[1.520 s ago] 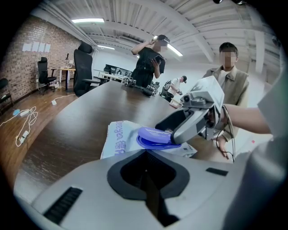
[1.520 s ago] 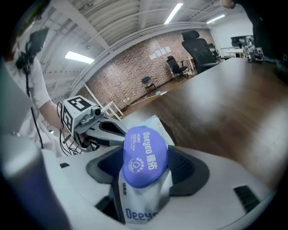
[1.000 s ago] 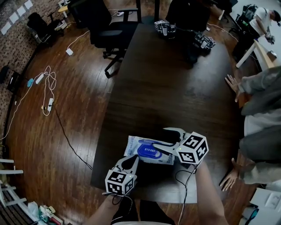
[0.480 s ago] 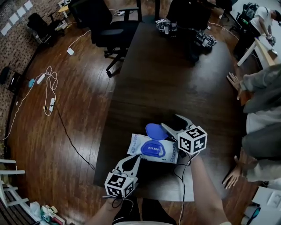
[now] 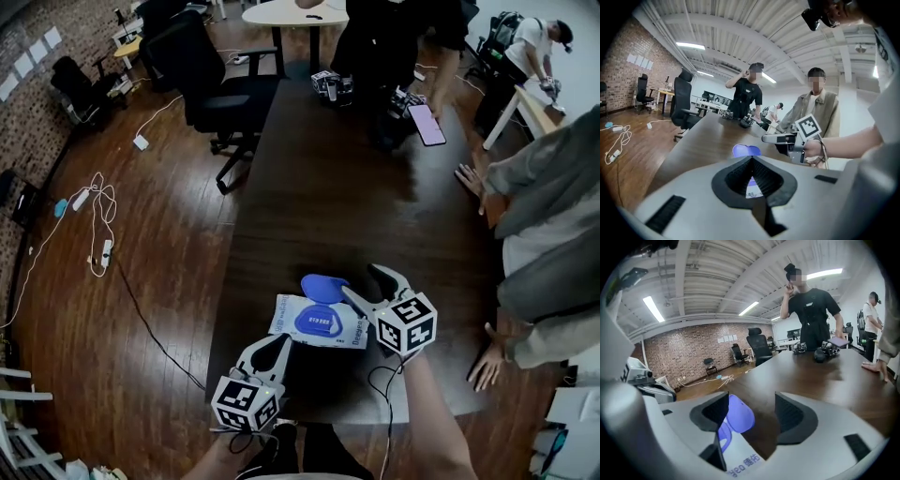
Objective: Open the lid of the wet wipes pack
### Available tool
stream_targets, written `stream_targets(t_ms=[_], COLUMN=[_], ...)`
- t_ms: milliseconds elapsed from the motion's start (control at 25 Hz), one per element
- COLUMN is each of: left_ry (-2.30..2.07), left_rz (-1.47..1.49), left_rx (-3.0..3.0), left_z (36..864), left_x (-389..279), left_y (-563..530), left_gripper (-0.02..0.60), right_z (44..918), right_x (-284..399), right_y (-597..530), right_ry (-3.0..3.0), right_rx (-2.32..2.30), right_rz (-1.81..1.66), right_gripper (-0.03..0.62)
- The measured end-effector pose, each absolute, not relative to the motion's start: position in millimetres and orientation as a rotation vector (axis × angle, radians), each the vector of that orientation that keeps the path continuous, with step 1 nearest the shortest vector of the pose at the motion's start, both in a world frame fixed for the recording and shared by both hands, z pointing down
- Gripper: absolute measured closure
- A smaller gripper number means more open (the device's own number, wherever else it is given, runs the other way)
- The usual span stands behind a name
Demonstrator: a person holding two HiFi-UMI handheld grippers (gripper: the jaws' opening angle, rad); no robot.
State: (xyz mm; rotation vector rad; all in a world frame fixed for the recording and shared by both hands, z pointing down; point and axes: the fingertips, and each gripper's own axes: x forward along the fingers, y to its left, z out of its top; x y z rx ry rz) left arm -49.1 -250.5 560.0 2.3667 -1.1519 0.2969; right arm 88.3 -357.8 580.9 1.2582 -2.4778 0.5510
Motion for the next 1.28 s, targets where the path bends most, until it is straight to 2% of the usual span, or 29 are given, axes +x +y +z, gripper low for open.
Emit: stream_targets(t_ms=[160, 400, 760, 840, 1040, 1280], left_ry=[-1.132, -1.096, -1.033, -1.032, -1.038, -1.043], left_rz=[0.25, 0.153, 0.089, 0.079, 0.063, 0.036], left_rx=[2.432, 2.554, 2.653, 2.661, 2.678, 2.699], left_z=[529, 465, 420, 416, 408, 400], left_x=[-45, -41, -51, -57, -74, -95], left_y=[-246, -222, -188, -180, -162, -147], left_gripper=[0.581, 0.581, 0.58, 0.581, 0.581, 0.581], right_z=[534, 468, 429, 423, 409, 404], right_x=[93, 88, 69, 65, 56, 38], right_y=[-313, -230, -143, -131, -108, -90], right_ry=[-2.551, -2.598, -2.611, -2.618, -2.593, -2.566], right_rx=[1.364, 1.468, 1.584, 1.605, 1.63, 1.636], right_rz=[0.547, 0.492, 0.473, 0.468, 0.397, 0.345], right_gripper=[0.276, 0.379, 0.518, 0.523, 0.583, 0.586])
